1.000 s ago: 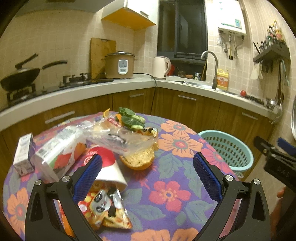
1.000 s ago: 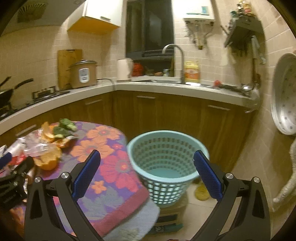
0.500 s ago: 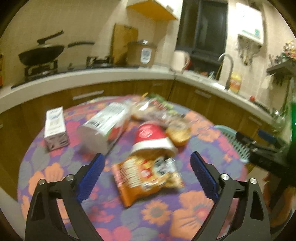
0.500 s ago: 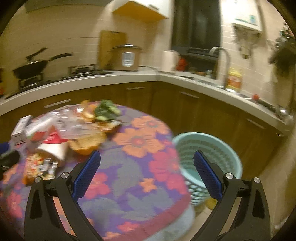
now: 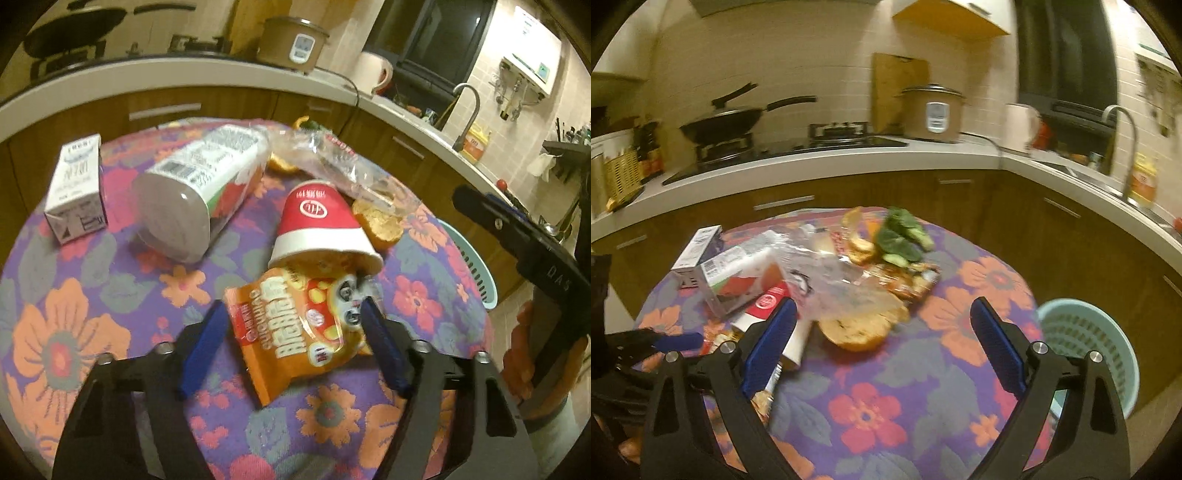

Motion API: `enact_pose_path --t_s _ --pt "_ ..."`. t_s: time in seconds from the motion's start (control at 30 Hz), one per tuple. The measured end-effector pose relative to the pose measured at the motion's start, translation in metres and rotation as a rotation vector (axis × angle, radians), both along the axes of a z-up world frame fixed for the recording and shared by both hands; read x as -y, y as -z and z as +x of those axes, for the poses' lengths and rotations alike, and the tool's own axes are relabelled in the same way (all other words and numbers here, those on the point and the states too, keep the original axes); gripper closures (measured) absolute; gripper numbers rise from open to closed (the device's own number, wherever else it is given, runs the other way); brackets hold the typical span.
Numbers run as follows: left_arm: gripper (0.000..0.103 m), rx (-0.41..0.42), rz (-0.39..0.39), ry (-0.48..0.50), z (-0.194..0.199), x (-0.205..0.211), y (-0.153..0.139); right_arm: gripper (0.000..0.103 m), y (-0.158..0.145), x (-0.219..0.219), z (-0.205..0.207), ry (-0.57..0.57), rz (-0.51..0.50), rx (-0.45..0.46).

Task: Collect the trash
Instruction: 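Grasp the orange snack bag with the left tool while the right tool grasps the clear plastic bag, then carry both bags over the blue basket and open both tools to drop them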

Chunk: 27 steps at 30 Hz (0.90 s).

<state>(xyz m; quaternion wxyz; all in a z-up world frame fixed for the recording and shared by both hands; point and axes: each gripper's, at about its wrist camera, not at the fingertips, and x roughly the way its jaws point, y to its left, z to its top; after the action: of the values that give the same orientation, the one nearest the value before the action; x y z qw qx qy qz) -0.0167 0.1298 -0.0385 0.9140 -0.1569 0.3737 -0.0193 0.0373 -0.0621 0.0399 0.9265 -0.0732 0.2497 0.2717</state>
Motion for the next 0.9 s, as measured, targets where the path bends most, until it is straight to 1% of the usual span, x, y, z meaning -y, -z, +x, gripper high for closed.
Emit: enact_pose_path --t_s 0.03,0.07,0.13,0.27,0.3,0.33,0.37,0.4,0.43,0.47,0.5,0.53,0.57,0.6,0.63,0.67,0.73,0.8,0.83,0.9 --pt "0.042 -0.008 -0.002 0.000 0.002 0.001 0.001 0.013 0.000 -0.006 0.002 -0.021 -0.001 -0.004" --pt "0.040 -0.019 0.000 -0.005 0.003 0.001 0.003 0.013 0.000 -0.012 0.003 -0.034 -0.009 -0.001" --pt "0.044 -0.032 0.004 -0.011 0.004 0.000 0.005 0.013 0.000 -0.021 0.007 -0.051 -0.028 0.006" --pt "0.064 -0.063 0.014 -0.026 0.008 -0.001 0.010 0.013 0.006 -0.038 0.025 -0.068 -0.049 -0.017" --pt "0.071 -0.068 0.012 -0.029 0.008 -0.002 0.011 0.013 0.009 -0.042 0.029 -0.063 -0.063 -0.019" --pt "0.075 -0.069 0.013 -0.031 0.007 -0.003 0.012 0.013 0.012 -0.046 0.034 -0.055 -0.079 -0.020" --pt "0.083 -0.072 0.012 -0.027 0.007 -0.003 0.012 0.013 0.014 -0.050 0.037 -0.049 -0.092 -0.025" --pt "0.086 -0.075 0.014 -0.024 0.007 -0.002 0.013 0.013 0.019 -0.053 0.043 -0.043 -0.109 -0.041" --pt "0.087 -0.075 0.018 -0.025 0.007 -0.002 0.013 0.017 0.023 -0.054 0.047 -0.040 -0.114 -0.056" --pt "0.090 -0.075 0.021 -0.025 0.006 -0.002 0.012 0.029 0.026 -0.055 0.050 -0.038 -0.115 -0.068" --pt "0.092 -0.072 0.023 -0.023 0.006 -0.002 0.011 0.038 0.030 -0.054 0.054 -0.037 -0.115 -0.092" --pt "0.094 -0.069 0.024 -0.020 0.005 -0.001 0.011 0.057 0.034 -0.054 0.057 -0.036 -0.112 -0.115" --pt "0.097 -0.064 0.024 -0.016 0.003 -0.001 0.010 0.067 0.036 -0.054 0.059 -0.033 -0.112 -0.124" --pt "0.101 -0.061 0.026 -0.014 0.002 0.000 0.009 0.068 0.038 -0.052 0.060 -0.024 -0.110 -0.130" --pt "0.103 -0.059 0.031 -0.012 0.001 0.000 0.009 0.072 0.038 -0.050 0.061 -0.022 -0.098 -0.136" --pt "0.103 -0.060 0.032 -0.009 0.000 0.001 0.009 0.079 0.038 -0.045 0.062 -0.021 -0.077 -0.142" --pt "0.103 -0.055 0.032 -0.004 -0.003 0.002 0.008 0.088 0.035 -0.039 0.061 -0.013 -0.054 -0.141" --pt "0.103 -0.048 0.032 0.012 -0.007 0.005 0.007 0.093 0.032 -0.031 0.058 -0.008 -0.034 -0.134" --pt "0.103 -0.045 0.030 0.018 -0.009 0.006 0.006 0.098 0.030 -0.029 0.058 -0.009 -0.028 -0.132" --pt "0.103 -0.035 0.022 0.031 -0.015 0.009 0.002 0.098 0.025 -0.022 0.055 0.000 -0.013 -0.120"
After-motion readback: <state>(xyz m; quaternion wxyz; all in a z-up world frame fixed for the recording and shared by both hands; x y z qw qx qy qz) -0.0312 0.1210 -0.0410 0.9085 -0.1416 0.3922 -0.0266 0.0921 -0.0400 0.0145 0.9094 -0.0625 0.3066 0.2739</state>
